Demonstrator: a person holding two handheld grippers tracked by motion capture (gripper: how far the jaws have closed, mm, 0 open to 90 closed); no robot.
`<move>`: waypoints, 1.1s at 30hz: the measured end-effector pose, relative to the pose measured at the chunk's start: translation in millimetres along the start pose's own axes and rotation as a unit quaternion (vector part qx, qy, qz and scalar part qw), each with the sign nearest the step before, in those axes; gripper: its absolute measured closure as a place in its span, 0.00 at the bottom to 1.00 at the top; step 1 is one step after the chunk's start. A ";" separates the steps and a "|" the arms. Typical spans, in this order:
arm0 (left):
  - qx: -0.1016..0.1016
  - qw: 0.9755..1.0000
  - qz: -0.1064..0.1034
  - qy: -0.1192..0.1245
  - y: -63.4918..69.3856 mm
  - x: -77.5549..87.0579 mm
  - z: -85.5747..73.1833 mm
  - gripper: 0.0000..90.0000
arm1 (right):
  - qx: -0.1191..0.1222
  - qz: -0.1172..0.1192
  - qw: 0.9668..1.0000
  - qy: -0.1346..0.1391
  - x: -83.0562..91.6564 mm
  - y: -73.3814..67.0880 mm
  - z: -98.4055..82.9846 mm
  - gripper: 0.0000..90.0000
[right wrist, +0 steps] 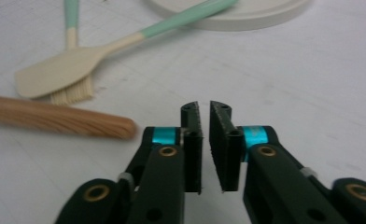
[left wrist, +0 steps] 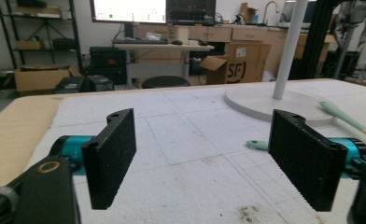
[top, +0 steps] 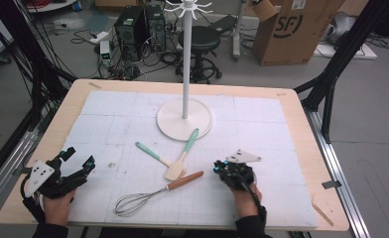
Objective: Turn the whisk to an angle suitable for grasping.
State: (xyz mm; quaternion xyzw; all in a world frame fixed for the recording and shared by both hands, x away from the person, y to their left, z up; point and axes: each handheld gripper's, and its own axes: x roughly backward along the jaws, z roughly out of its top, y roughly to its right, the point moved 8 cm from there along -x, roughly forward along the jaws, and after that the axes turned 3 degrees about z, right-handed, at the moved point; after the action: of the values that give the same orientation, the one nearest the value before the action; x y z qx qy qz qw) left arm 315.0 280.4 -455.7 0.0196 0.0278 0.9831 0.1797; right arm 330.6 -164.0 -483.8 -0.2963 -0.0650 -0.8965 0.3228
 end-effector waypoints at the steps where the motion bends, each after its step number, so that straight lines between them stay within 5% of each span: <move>1: 0.004 1.000 -0.005 -0.001 -0.1 -0.2 0.1 0.30 | 0.003 -0.008 1.000 0.012 8.7 8.2 -2.0 0.81; 8: 0.013 1.000 -0.025 0.002 0.7 -0.5 8.1 0.32 | -0.014 -0.048 0.993 0.103 70.1 58.5 -12.5 0.47; 10: 0.026 0.998 -0.051 0.004 4.4 -0.6 15.2 0.32 | -0.020 -0.068 0.991 0.114 86.4 69.8 -16.4 0.36; 13: 0.028 0.997 -0.069 0.001 8.6 -1.3 21.3 0.31 | -0.027 -0.071 0.990 0.119 93.4 74.3 -17.9 0.29; 19: -0.003 0.995 -0.103 -0.008 21.8 -6.4 33.5 0.25 | -0.017 -0.062 0.991 0.119 101.1 69.0 -19.5 0.27; 24: -0.002 0.993 -0.120 -0.009 31.5 -10.3 40.0 0.20 | -0.019 -0.061 0.990 0.126 107.0 64.5 -18.7 0.22; 33: -0.019 0.983 -0.174 -0.058 66.9 -26.8 47.8 0.21 | -0.027 -0.066 0.988 0.139 120.5 66.9 -16.2 0.23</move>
State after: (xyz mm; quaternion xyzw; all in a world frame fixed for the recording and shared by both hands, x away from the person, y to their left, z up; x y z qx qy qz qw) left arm 318.8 210.7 -404.7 0.0675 0.0015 0.9344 0.3497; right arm 289.7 -286.5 -432.9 -0.1721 -0.0143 -0.9498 0.2608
